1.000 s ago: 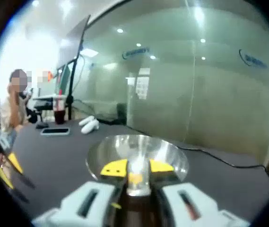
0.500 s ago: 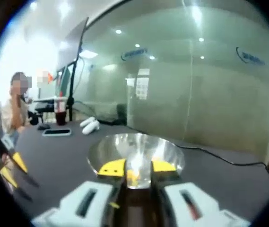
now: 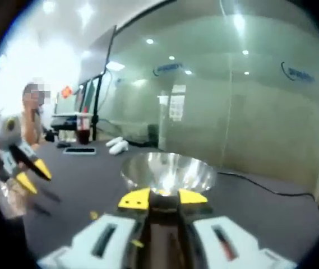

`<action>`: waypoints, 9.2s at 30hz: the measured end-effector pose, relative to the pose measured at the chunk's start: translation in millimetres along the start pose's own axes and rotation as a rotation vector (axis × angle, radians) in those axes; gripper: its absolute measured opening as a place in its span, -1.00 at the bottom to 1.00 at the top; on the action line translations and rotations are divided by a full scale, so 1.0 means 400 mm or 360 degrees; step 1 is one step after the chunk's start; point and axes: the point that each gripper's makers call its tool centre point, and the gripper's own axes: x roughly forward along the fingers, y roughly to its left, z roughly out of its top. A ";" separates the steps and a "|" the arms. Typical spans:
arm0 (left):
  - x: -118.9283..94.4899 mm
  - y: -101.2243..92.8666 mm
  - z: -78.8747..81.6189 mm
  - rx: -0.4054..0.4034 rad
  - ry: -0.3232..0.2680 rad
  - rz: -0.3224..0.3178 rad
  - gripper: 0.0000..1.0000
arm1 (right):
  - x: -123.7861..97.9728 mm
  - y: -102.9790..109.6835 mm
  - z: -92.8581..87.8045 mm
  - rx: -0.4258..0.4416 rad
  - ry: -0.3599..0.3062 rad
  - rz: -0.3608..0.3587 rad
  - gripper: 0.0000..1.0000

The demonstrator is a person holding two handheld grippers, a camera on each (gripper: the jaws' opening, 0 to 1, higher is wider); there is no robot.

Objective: Pick up the QQ candy scattered on the table and place it into the stainless steel bowl on the table

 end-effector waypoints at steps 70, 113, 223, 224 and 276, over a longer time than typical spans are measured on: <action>-0.011 0.005 -0.026 -0.0041 0.0051 0.0009 -0.41 | 0.010 0.044 -0.111 0.0087 0.0077 -0.0065 -0.81; -0.019 -0.037 -0.021 -0.0079 0.0059 -0.0079 -0.61 | 0.145 -0.078 0.051 0.0215 -0.0055 -0.0251 -0.64; -0.028 -0.030 -0.015 -0.0040 0.0045 -0.0057 -0.54 | 0.067 -0.020 0.018 0.0155 -0.0006 -0.0266 -0.83; -0.028 -0.030 -0.015 -0.0037 0.0047 -0.0058 -0.54 | 0.072 -0.028 0.027 0.0077 -0.0001 -0.0296 -0.83; -0.037 -0.024 -0.031 -0.0062 0.0066 -0.0057 -0.51 | -0.045 0.117 -0.036 0.0121 -0.0045 0.0300 -0.60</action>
